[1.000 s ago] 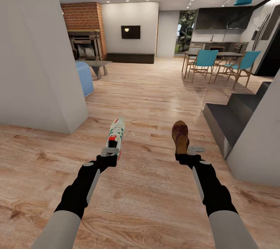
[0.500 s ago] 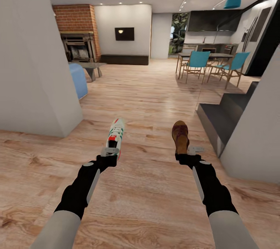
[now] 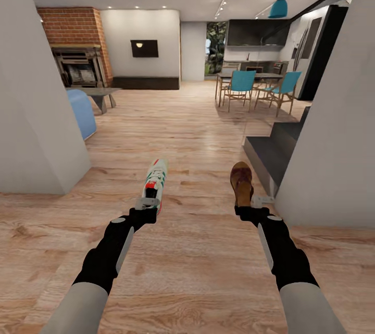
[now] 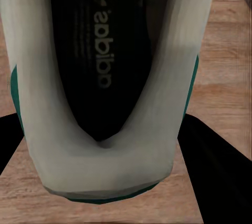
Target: Pick up the two gym shoes and the two sandals from the corridor floor and place them onto the hallstand (shoe rack) in the corridor, making sure they are on the rack and not on the floor. Arrange them so the two gym shoes are next to each other and the two sandals are next to each other.
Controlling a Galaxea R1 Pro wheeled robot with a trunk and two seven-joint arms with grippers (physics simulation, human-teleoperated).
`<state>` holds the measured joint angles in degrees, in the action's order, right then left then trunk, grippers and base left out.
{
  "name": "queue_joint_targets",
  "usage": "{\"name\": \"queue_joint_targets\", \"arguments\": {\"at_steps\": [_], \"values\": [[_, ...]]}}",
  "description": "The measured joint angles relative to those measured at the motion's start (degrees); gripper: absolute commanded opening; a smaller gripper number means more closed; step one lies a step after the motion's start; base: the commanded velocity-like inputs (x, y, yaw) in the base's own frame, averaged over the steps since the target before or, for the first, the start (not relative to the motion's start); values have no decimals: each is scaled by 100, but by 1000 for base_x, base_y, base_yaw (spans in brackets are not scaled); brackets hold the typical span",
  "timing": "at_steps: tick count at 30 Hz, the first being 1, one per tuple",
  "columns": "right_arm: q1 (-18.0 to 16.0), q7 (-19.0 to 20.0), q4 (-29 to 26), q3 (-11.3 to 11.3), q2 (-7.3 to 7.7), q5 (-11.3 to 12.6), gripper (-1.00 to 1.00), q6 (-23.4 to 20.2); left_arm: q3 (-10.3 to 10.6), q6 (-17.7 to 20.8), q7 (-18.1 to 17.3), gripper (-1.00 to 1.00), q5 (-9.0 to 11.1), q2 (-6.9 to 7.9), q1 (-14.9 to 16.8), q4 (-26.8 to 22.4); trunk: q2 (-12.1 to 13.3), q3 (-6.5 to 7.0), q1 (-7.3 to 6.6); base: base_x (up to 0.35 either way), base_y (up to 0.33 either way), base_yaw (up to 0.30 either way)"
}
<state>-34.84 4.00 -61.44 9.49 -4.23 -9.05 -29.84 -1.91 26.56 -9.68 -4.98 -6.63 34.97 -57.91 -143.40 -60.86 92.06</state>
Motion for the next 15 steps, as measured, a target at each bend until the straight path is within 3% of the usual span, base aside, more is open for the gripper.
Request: {"name": "queue_joint_targets", "arguments": {"at_steps": [9, 15], "values": [[0, 0, 0, 0, 0, 0, -100, 0, 0, 1, 0, -100, 1, -2, 0, 1, 0, 47, 0, -214, 237, -254], [0, 0, -1, 0, -2, 2, -100, -2, 0, -3, -1, -100, -2, -8, 0, 2, 0, 73, -2, -44, 54, -267]]}}
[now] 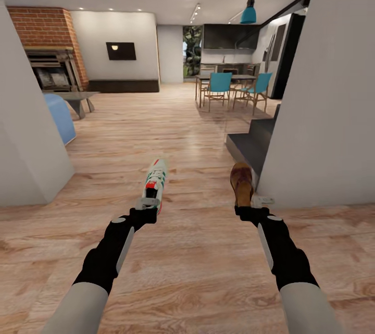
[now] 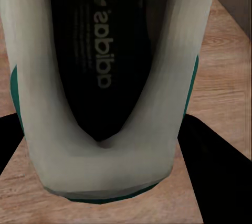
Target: Pick up the two gym shoes and the two sandals from the corridor floor and place them onto the hallstand (shoe rack) in the corridor, making sure they are on the rack and not on the floor. Arrange them so the two gym shoes are next to each other and the two sandals are next to each other.
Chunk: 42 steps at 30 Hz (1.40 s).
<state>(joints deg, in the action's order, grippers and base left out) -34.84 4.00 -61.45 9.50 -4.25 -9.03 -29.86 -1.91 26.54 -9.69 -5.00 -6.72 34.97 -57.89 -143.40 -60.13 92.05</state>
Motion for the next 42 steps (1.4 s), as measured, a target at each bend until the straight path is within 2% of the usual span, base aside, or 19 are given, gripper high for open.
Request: {"name": "queue_joint_targets", "arguments": {"at_steps": [42], "values": [[0, 7, 0, 0, 2, -1, -100, 0, 7, 0, -2, -100, -3, 0, 0, 1, 0, 36, 0, 0, 0, -287]]}}
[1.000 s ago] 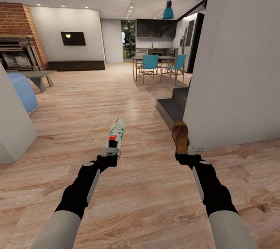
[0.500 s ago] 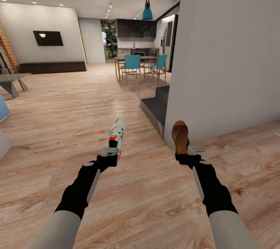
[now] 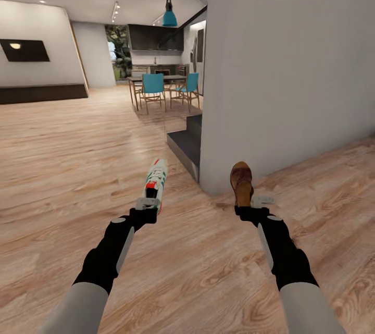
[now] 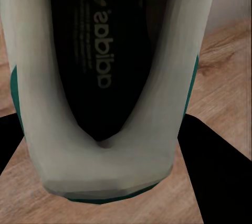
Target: Pick up the two gym shoes and the two sandals from the corridor floor and place them onto the hallstand (shoe rack) in the corridor, making sure they are on the rack and not on the floor. Arrange them so the two gym shoes are next to each other and the two sandals are next to each other.
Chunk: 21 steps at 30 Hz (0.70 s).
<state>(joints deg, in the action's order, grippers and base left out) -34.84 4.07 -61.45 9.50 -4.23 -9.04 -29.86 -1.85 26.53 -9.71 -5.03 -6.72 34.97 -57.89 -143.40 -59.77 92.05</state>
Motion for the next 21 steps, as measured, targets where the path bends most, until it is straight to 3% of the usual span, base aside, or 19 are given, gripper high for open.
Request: {"name": "queue_joint_targets", "arguments": {"at_steps": [21], "values": [[0, 1, 0, 0, 0, 0, -100, 0, -6, 0, 0, -100, 0, 0, 0, 2, 0, 0, 0, 0, 0, -289]]}}
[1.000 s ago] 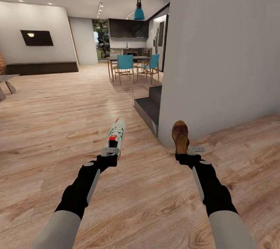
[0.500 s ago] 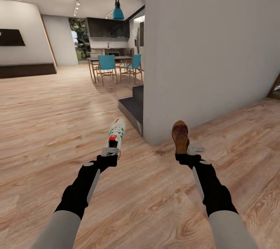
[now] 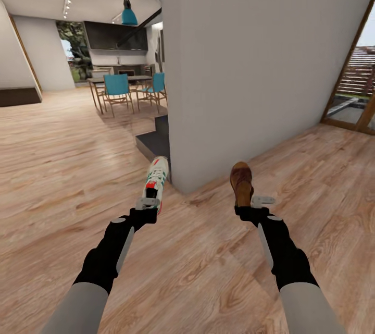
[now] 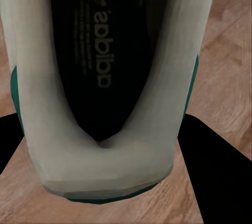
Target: Pick up the two gym shoes and the two sandals from the corridor floor and place them onto the hallstand (shoe rack) in the corridor, making sure they are on the rack and not on the floor. Arrange them so the two gym shoes are next to each other and the two sandals are next to each other.
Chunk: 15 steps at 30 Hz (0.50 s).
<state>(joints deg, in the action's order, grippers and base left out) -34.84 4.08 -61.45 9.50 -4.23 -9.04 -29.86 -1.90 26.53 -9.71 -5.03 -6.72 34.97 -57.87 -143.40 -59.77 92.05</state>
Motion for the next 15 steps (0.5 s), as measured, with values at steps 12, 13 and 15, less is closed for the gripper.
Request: {"name": "queue_joint_targets", "arguments": {"at_steps": [12, 13, 15], "values": [[0, 0, 0, 0, 0, 0, -100, 0, 1, 0, -2, -100, 0, 0, 0, 1, 0, 0, 0, 0, 0, -289], [0, 0, 0, 0, 0, 0, -100, 0, 2, 0, -1, -100, 0, 0, 0, 1, 0, 0, 0, 0, 0, -289], [0, 0, 0, 0, 0, 0, -100, 0, 3, 0, -1, -100, 0, 0, 0, 1, 0, 0, 0, 0, 0, -289]]}}
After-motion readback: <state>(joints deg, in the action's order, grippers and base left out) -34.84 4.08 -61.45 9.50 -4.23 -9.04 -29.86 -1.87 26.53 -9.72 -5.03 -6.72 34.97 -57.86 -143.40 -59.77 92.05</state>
